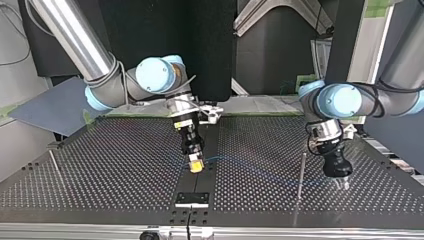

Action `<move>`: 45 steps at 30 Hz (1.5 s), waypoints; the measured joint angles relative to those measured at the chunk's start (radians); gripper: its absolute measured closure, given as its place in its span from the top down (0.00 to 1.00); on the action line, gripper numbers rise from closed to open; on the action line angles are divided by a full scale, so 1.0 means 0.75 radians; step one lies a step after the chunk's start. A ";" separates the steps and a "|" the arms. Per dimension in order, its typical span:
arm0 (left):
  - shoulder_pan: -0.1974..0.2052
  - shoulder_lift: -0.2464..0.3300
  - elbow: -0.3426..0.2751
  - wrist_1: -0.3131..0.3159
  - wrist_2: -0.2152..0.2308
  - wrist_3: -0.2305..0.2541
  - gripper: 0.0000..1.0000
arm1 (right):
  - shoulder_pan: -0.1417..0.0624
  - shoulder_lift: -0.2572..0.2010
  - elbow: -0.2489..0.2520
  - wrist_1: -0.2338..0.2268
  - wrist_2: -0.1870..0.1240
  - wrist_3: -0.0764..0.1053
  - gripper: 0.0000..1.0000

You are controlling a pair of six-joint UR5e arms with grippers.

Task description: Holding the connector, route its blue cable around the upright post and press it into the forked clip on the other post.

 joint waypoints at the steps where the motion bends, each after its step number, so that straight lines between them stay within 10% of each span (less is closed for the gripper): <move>1: 0.000 -0.010 0.000 0.001 0.010 0.000 0.26 | -0.001 0.003 0.000 0.001 0.000 0.000 0.00; 15: -0.004 -0.109 0.007 -0.001 0.174 0.005 0.33 | -0.006 0.063 0.002 0.012 0.006 -0.018 0.00; 27: -0.017 -0.111 0.008 -0.006 0.188 0.008 0.64 | -0.003 0.116 0.056 0.031 0.021 -0.044 0.00; 32: -0.025 -0.111 0.008 -0.020 0.187 0.018 1.00 | 0.004 0.122 0.118 0.003 0.027 -0.048 0.00; 45: -0.044 -0.110 0.008 -0.136 0.179 0.048 1.00 | 0.024 0.127 0.238 -0.074 0.036 -0.050 0.00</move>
